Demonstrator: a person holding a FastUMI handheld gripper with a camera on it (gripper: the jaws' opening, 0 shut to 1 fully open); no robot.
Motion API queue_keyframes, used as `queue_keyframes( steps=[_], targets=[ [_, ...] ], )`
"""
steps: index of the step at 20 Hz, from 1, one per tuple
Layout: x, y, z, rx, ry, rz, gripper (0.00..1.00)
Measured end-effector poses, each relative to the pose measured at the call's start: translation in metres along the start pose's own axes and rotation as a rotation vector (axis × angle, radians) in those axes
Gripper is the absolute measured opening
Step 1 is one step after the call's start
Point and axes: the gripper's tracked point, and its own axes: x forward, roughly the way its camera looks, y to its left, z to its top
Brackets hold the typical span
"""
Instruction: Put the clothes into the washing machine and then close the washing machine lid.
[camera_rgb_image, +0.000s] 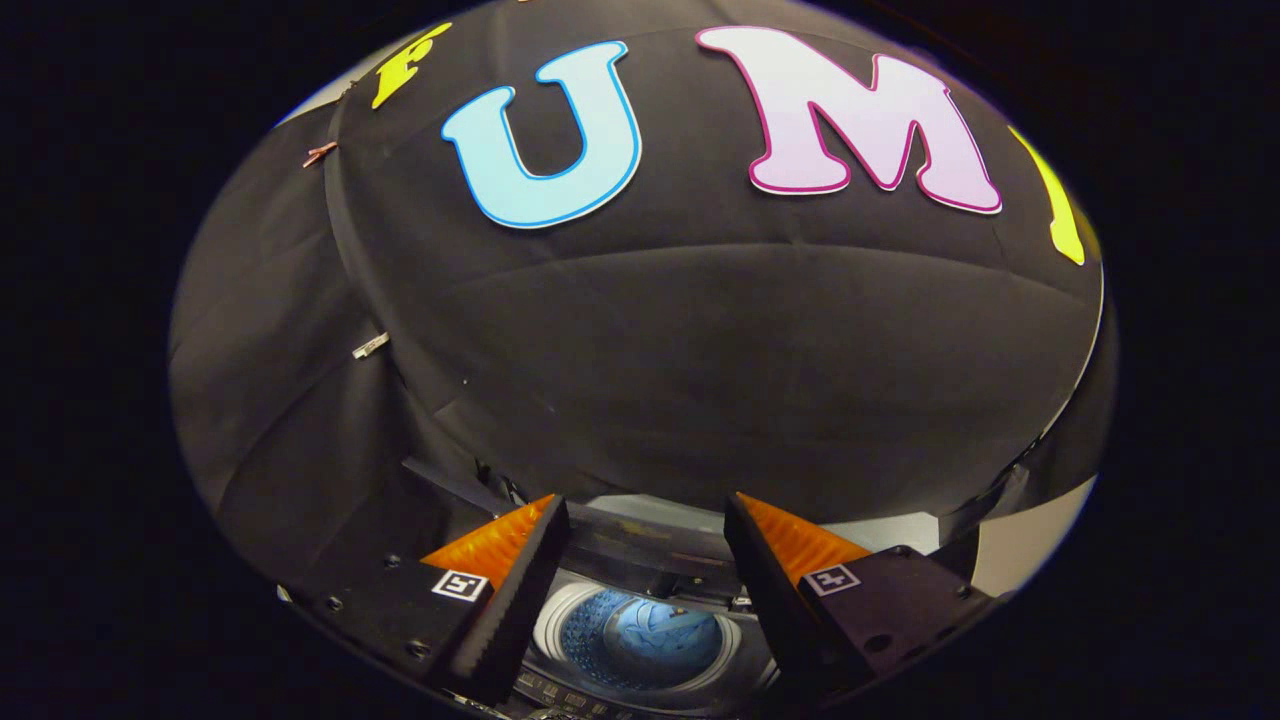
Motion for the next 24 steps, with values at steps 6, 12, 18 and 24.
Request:
queue_keyframes(
  steps=[6, 12, 18, 24],
  targets=[
    [-0.029, 0.014, -0.034, -0.01, 0.034, 0.005, 0.98],
    [-0.051, 0.026, -0.081, -0.009, 0.116, 0.019, 0.98],
    [-0.068, 0.035, -0.117, -0.015, 0.191, 0.019, 0.95],
    [-0.086, 0.054, -0.119, -0.049, 0.157, 0.042, 0.93]
  ],
)
